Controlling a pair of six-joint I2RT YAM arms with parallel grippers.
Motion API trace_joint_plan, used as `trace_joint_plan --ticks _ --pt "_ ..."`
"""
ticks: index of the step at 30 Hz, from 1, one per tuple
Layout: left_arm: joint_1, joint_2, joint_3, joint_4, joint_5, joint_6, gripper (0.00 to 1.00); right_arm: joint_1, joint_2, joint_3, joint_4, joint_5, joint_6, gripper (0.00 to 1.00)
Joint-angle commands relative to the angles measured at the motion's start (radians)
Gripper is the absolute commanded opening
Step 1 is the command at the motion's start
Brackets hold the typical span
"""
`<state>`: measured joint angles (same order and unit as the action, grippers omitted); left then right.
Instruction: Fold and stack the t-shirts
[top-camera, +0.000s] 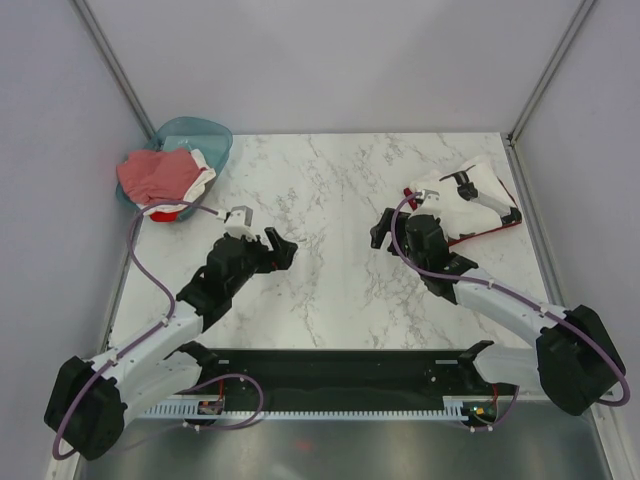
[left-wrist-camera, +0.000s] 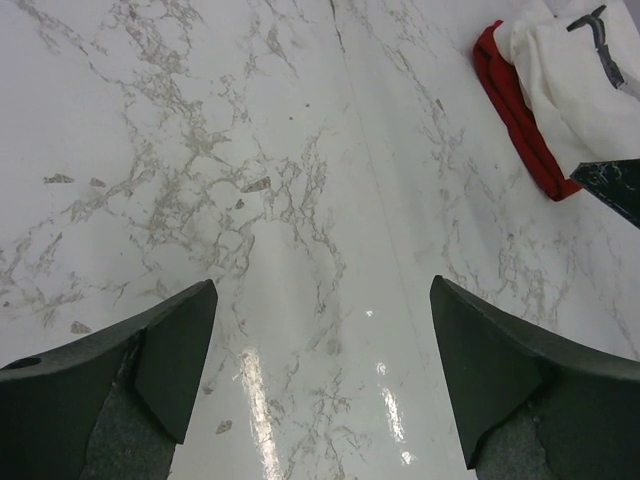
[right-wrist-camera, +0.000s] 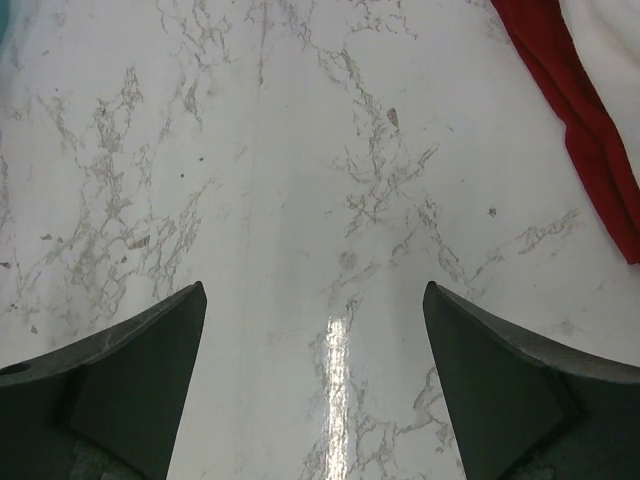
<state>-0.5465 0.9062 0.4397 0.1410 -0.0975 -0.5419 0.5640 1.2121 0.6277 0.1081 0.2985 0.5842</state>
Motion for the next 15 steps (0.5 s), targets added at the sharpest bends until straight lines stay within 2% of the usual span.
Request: trace_joint_plan --ticks 1,3,6,10,12,15 --pt "0.005 0.022 0.060 -0.042 -0.097 -0.013 0.94 0.002 -0.022 -0.011 0.053 0.037 0.019 0.98" --pt "0.046 0.046 0.111 -0.101 -0.158 -0.058 0.93 0.000 -0.013 -0.010 0.056 0.045 0.022 0.98" --pt "0.129 0.097 0.201 -0.246 -0.143 -0.168 0.91 0.000 -0.002 -0.003 0.053 0.044 0.019 0.98" --pt "0.365 0.206 0.315 -0.335 -0.071 -0.278 0.88 0.002 0.004 -0.008 0.059 0.036 0.020 0.98" --pt "0.469 0.299 0.413 -0.392 -0.025 -0.285 0.82 0.001 0.010 -0.005 0.059 0.027 0.020 0.98" --pt "0.540 0.411 0.546 -0.445 -0.014 -0.283 0.79 0.000 0.017 0.000 0.061 0.007 0.026 0.98"
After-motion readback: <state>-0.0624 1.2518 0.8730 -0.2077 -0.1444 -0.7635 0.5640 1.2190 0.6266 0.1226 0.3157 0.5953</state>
